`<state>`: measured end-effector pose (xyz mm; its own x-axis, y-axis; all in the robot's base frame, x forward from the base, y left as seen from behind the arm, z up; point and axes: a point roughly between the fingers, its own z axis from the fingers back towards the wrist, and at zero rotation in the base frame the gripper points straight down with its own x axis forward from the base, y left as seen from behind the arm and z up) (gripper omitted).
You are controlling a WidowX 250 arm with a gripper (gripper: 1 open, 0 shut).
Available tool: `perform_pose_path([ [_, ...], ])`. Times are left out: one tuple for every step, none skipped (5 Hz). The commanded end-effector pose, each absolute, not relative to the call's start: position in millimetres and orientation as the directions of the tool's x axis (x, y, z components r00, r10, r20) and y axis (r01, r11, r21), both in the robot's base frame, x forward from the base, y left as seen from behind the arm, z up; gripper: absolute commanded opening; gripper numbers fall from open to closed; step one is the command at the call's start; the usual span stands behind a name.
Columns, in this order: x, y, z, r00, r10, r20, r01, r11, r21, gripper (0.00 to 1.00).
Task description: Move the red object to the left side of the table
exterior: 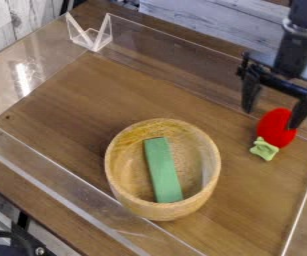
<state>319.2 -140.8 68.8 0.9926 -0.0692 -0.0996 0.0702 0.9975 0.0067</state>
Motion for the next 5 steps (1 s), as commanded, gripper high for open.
perform_pose_path([
  [325.9, -157.7, 76.3, 0.995, -0.1, -0.002, 0.1, 0.995, 0.004, 1.0],
  [322.9, -146.5, 83.1, 0.987, -0.158, 0.035, 0.156, 0.986, 0.055, 1.0],
  [316.9, -139.8, 100.5, 0.974, -0.21, 0.084, 0.201, 0.973, 0.111, 1.0],
  [319.9, -133.2, 115.1, 0.958, -0.258, 0.128, 0.238, 0.96, 0.15, 1.0],
  [322.0, -127.8, 115.3, 0.946, -0.287, 0.153, 0.261, 0.951, 0.165, 1.0],
])
